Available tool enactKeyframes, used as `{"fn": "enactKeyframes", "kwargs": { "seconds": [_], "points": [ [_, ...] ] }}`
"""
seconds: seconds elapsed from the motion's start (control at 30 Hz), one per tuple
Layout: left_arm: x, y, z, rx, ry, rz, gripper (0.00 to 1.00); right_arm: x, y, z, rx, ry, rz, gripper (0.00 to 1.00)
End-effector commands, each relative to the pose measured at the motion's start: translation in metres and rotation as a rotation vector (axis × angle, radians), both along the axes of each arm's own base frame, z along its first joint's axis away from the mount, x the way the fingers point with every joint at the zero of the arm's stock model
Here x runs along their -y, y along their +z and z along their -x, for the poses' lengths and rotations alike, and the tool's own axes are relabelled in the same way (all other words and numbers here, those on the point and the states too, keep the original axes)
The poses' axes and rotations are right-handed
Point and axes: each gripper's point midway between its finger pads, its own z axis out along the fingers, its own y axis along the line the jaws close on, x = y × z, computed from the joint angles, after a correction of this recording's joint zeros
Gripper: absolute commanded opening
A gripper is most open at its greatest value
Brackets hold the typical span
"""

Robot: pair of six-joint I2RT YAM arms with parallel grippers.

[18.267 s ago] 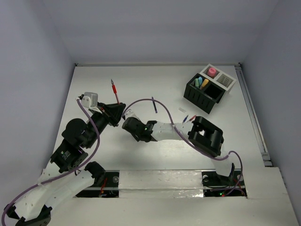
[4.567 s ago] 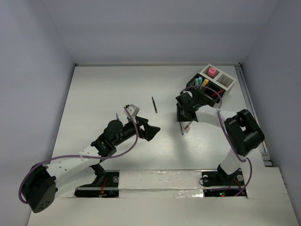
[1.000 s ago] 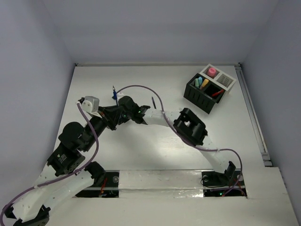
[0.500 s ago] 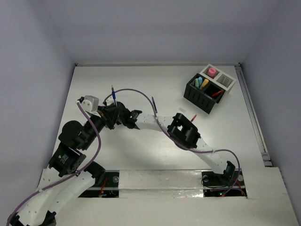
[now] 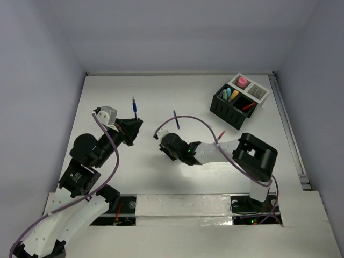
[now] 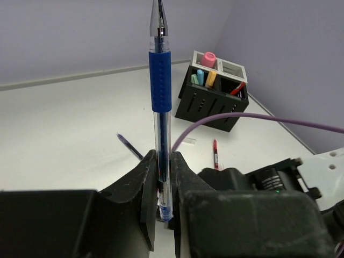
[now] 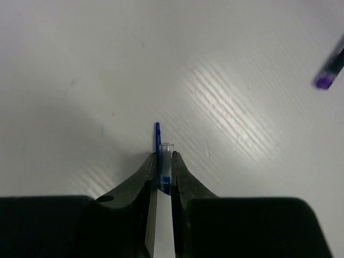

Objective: Sort the stationery into containers
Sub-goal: Move the pen to the center of the board.

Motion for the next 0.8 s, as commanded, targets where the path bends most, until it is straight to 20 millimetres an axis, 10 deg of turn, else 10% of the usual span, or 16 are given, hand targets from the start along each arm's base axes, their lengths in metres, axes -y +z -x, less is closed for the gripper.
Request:
{"fn": "enactKeyframes", "kwargs": {
  "seconds": [0.0, 0.2, 0.6, 0.77],
  "points": [
    [0.004, 0.011, -0.003, 0.031, -0.016, 0.032, 0.0, 0.009, 0.008, 0.015, -0.014, 0.054, -0.051, 0.08],
    [0.006, 0.005, -0.008, 0.01, -0.013, 0.025, 0.0, 0.023, 0.0, 0.023, -0.031, 0.039, -0.048, 0.32],
    [0.0, -0.003, -0.013, 0.0, 0.017, -0.003, 0.0, 0.011, 0.058, 0.048, -0.092, 0.081, -0.273, 0.73],
    [0.001, -0.001, -0.011, 0.008, 0.01, -0.004, 0.0, 0.018, 0.04, 0.05, -0.119, 0.047, -0.244, 0.74]
  ]
}}
